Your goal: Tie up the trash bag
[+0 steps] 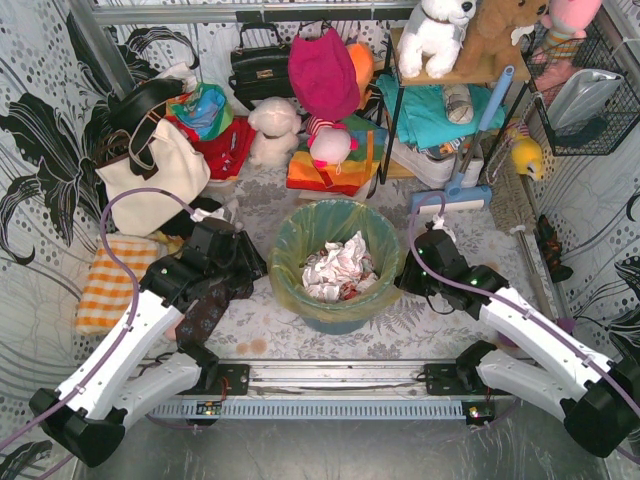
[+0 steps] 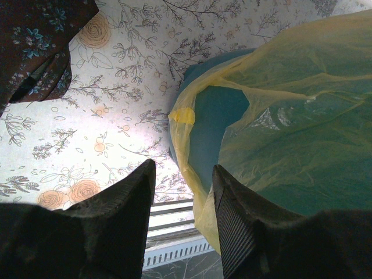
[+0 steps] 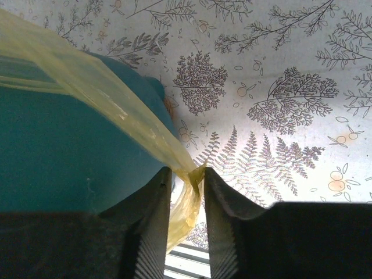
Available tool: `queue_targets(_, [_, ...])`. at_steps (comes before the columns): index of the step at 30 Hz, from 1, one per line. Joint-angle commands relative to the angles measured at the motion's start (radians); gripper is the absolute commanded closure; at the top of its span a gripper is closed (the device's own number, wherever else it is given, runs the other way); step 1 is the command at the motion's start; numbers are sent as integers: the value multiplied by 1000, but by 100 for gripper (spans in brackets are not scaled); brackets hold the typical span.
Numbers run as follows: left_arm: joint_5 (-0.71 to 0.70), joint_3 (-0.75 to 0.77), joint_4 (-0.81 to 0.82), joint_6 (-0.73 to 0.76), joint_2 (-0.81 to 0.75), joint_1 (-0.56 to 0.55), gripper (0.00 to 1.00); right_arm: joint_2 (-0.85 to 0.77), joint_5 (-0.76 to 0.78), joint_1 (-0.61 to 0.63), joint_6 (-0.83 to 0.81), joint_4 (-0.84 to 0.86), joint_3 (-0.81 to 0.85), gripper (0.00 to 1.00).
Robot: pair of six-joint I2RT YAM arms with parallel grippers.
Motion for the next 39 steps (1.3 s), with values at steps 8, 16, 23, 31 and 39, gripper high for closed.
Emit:
queue_targets(8, [24,-63,62,-5,-14,7,47,-77,74,1,-20,-49,37,100])
queue_targets(16, [176,-173,178,-18,-71,7,48,-33,-1,1,-21,6,65,100])
queue_targets(23, [293,-246,262,-11,-84,6,48,74,-94,1,-28,127,105,100])
queue_targets(31, [262,-266,221,-6,-120,7,48,187,-121,-3,-87,142,200,100])
queue_targets(39, [85,-277,182,-22,-102,6,49,249,-147,-17,-130,130,249,100])
